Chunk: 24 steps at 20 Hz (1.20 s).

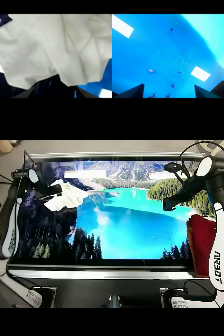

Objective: Fold the shirts.

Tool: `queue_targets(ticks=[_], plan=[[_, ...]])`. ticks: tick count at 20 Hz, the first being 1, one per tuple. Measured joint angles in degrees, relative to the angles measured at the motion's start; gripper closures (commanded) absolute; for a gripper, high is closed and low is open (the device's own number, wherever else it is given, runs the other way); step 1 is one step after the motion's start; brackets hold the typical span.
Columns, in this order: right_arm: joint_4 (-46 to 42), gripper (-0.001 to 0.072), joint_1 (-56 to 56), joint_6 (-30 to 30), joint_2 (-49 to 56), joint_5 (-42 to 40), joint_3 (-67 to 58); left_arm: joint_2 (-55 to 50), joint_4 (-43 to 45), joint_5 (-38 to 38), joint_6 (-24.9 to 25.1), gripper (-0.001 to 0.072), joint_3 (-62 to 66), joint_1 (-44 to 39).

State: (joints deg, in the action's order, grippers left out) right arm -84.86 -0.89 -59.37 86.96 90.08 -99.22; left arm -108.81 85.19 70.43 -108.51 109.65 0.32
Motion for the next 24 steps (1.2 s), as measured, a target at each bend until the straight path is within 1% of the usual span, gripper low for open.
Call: queue_targets(ticks=[1, 4, 5, 7, 8, 11, 12, 14, 17, 19, 21, 24], plan=[[0.0, 0.0185, 0.0, 0.0, 0.1, -0.1, 0.0, -2.5, -2.6, -0.3, -0.2, 0.009, 1.3, 1.1], [0.1, 0.0185, 0.0, 0.0, 0.3, -0.6, 0.0, -7.2, -7.0, -3.5, -0.4, 0.0096, 3.3, 2.5], [0.2, 0.0185, 0.0, 0.0, 0.3, -0.8, 0.0, -8.4, -8.0, -4.5, -0.4, 0.0152, 3.6, 2.5], [0.5, 0.0185, 0.0, 0.0, 0.4, -1.0, 0.0, -9.9, -9.2, -6.1, -0.3, 0.0668, 4.0, 2.5], [0.7, 0.0185, 0.0, 0.0, 0.4, -1.1, 0.0, -10.5, -9.5, -6.4, -0.3, 0.068, 4.1, 2.5], [1.4, 0.0185, 0.0, 0.3, -0.3, -1.3, 0.0, -9.9, -10.1, -5.9, 1.0, 0.068, 4.5, 2.4], [1.4, 0.0185, 0.0, 0.5, -0.9, -1.9, 0.0, -8.6, -10.2, -6.0, 2.8, 0.0681, 4.9, 2.1], [1.0, 0.0185, 0.0, 1.2, -3.0, -4.0, 0.0, -3.8, -10.8, -6.9, 8.1, 0.068, 5.6, 0.7], [-0.6, 0.0183, 0.0, 1.9, -8.6, -10.3, -0.1, 7.8, -11.4, -8.1, 15.7, 0.0681, 6.1, -3.6], [-1.3, 0.0183, 0.0, 2.0, -13.4, -15.1, -0.1, 17.0, -11.6, -9.1, 18.5, 0.0681, 6.3, -7.7], [-2.0, 0.0183, 0.0, 2.1, -19.4, -19.7, -0.1, 25.7, -11.7, -9.6, 19.8, 0.068, 6.3, -12.5], [-2.4, 0.0183, 0.0, 2.2, -27.6, -22.0, -0.1, 35.5, -11.8, -9.8, 19.4, 0.0681, 4.7, -20.2]])
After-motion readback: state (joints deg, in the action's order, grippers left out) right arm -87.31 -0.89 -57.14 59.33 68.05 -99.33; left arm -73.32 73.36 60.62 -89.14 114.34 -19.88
